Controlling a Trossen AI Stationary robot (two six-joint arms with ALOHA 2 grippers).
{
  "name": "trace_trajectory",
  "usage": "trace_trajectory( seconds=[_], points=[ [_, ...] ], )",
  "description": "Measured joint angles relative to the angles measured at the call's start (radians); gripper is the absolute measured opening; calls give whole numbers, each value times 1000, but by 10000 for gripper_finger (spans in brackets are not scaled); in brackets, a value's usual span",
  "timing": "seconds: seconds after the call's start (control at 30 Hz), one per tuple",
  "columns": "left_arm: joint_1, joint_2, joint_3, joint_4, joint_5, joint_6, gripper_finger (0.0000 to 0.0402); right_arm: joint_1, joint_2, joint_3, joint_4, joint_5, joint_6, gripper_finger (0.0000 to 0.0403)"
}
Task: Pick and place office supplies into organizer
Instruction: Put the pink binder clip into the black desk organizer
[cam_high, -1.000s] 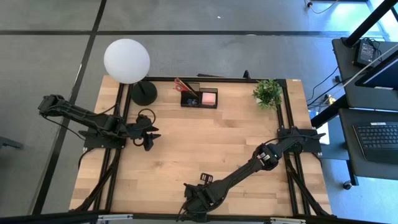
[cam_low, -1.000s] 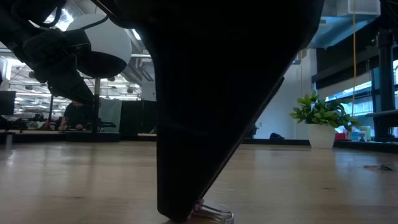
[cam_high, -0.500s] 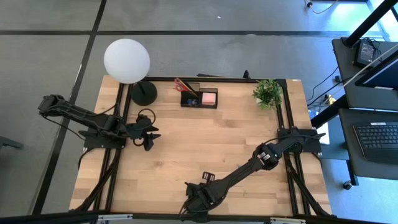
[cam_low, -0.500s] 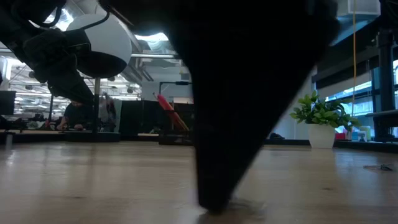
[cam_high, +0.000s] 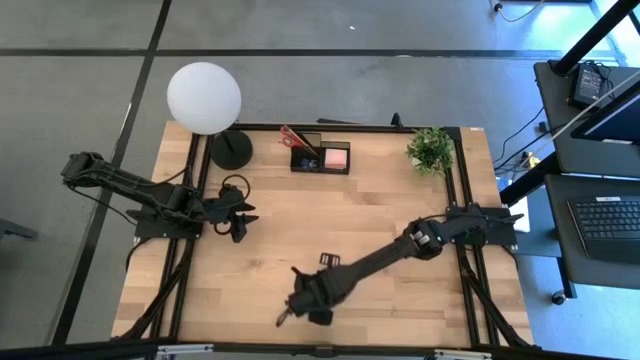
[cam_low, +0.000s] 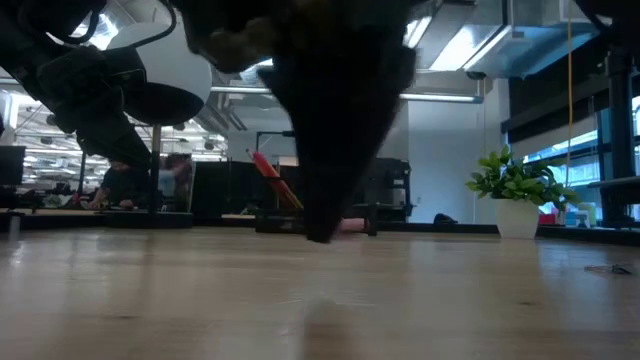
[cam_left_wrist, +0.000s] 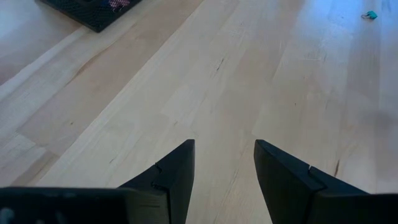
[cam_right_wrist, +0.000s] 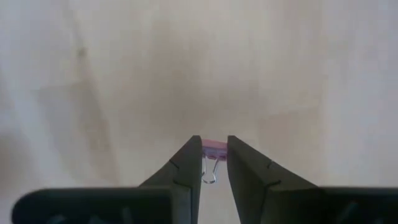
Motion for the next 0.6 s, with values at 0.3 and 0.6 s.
trace_trajectory(
  seconds=[0.3, 0.6],
  points=[
    [0, 0, 0, 0, 1, -35, 159, -140, -3, 0, -1, 3, -244, 69],
    [0, 0, 0, 0, 2, -39, 159, -310, -15, 0, 2, 1, -441, 69]
  ],
)
